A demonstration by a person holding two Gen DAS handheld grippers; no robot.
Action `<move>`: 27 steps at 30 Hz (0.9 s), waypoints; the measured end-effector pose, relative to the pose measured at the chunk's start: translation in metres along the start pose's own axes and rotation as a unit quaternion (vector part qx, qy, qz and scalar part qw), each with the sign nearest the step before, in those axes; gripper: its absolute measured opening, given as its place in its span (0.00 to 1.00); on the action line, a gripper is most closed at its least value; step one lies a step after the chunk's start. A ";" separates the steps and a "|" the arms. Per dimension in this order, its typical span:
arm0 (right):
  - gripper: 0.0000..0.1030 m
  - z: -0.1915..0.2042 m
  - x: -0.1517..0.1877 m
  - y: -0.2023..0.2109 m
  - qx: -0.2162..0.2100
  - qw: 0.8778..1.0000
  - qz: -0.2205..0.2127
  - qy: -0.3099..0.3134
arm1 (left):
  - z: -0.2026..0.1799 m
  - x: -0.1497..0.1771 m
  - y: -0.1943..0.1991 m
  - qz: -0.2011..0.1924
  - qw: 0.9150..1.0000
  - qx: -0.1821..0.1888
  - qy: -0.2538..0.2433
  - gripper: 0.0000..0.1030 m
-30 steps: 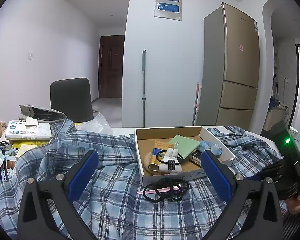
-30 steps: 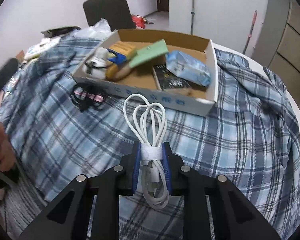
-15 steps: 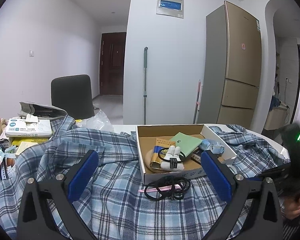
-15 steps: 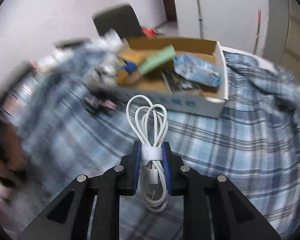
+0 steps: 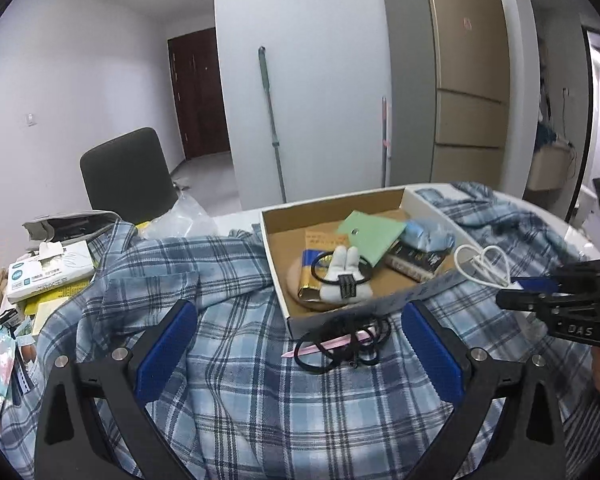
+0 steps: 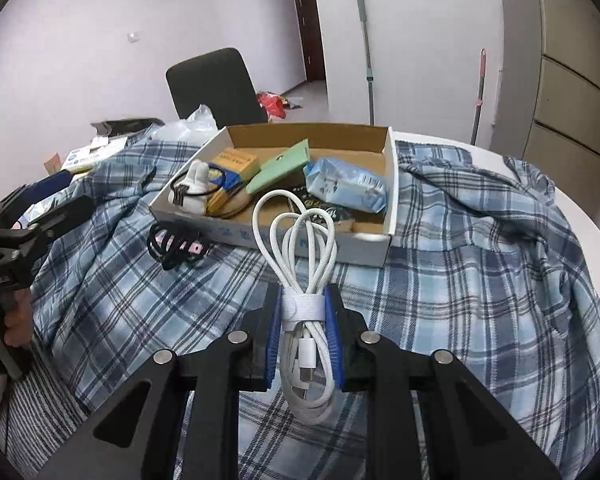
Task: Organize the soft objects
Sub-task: 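Grasp the black scissors with the left gripper while the right holds the cable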
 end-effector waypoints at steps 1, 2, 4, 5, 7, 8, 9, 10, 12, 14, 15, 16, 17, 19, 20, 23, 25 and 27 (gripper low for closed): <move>0.19 0.000 -0.001 -0.002 0.003 1.000 -0.002 0.001 | 0.000 0.001 -0.003 0.006 1.000 0.002 -0.001 1.00; 0.19 0.001 0.000 -0.002 0.014 1.000 -0.007 0.002 | -0.001 0.001 -0.008 0.016 1.000 0.007 0.002 1.00; 0.19 0.000 0.004 -0.002 0.034 0.999 -0.015 0.010 | -0.002 0.004 -0.021 0.048 0.998 0.033 0.016 1.00; 0.19 0.002 0.004 -0.003 0.035 0.999 -0.016 0.015 | -0.005 0.005 -0.028 0.071 0.996 0.053 0.022 1.00; 0.19 0.004 0.004 -0.001 0.029 0.999 -0.019 0.023 | -0.008 0.010 -0.044 0.112 0.990 0.072 0.040 1.00; 0.19 0.004 0.005 0.001 0.033 0.999 -0.022 0.026 | -0.007 0.010 -0.049 0.119 0.989 0.068 0.047 1.00; 0.19 0.006 0.005 0.001 0.036 0.999 -0.025 0.030 | -0.007 0.011 -0.054 0.125 0.989 0.059 0.054 1.00; 0.19 0.008 0.006 0.001 0.036 0.998 -0.025 0.033 | -0.006 0.012 -0.059 0.131 0.988 0.054 0.060 1.00; 0.19 0.011 0.006 0.001 0.037 0.998 -0.026 0.038 | -0.006 0.012 -0.067 0.145 0.986 0.054 0.063 1.00; 0.19 0.012 0.006 0.001 0.037 0.998 -0.028 0.041 | -0.005 0.014 -0.074 0.162 0.982 0.060 0.071 1.00; 0.19 0.013 0.007 0.001 0.037 0.998 -0.028 0.042 | -0.005 0.014 -0.077 0.168 0.981 0.064 0.074 1.00; 0.19 0.013 0.007 0.001 0.037 0.998 -0.028 0.042 | -0.005 0.014 -0.080 0.174 0.980 0.067 0.075 1.00; 0.19 0.013 0.007 0.001 0.037 0.998 -0.027 0.042 | -0.006 0.015 -0.083 0.177 0.979 0.067 0.075 1.00; 0.19 0.013 0.008 0.000 0.036 0.998 -0.024 0.043 | -0.006 0.017 -0.086 0.182 0.978 0.067 0.074 0.97; 0.19 0.013 0.008 -0.001 0.035 0.998 -0.023 0.043 | -0.007 0.018 -0.087 0.185 0.978 0.069 0.073 0.89; 0.19 0.013 0.008 -0.002 0.035 0.998 -0.020 0.043 | -0.008 0.023 -0.093 0.202 0.973 0.081 0.078 0.51; 0.19 0.014 0.009 -0.003 0.035 0.998 -0.018 0.043 | -0.004 0.026 -0.094 0.206 0.970 0.086 0.094 0.23; 0.19 0.013 0.009 -0.004 0.034 0.998 -0.016 0.043 | -0.004 0.025 -0.092 0.200 0.970 0.099 0.097 0.12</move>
Point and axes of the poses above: each gripper's, at about its wrist camera, not at the fingertips, and y roughly against the way its jaws point, z to its left, x to its underside, the point moved 3 cm from there along -y, roughly the way its jaws point
